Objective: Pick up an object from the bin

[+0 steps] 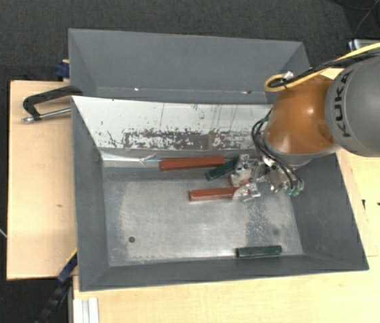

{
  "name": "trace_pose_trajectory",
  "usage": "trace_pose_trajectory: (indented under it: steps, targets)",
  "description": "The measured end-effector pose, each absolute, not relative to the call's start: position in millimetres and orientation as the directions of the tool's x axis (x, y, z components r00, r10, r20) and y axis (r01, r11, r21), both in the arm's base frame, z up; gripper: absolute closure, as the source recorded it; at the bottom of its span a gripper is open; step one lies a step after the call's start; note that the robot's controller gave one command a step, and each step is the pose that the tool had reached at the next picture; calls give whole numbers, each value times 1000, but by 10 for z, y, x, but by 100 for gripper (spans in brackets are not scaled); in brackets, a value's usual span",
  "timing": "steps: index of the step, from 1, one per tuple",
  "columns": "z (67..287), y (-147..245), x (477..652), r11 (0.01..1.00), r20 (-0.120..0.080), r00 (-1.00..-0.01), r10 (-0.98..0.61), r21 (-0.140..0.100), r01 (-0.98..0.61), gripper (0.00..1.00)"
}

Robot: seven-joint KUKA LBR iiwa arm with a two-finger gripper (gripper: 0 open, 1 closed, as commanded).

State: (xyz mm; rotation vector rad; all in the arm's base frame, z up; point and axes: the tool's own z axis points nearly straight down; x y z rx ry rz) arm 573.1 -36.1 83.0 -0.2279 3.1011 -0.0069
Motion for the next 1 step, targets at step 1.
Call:
trace_pose_trajectory:
  steps: [1]
  targets:
    - [826, -359, 5727, 989, -30, -989, -146, -6, -146, 100]
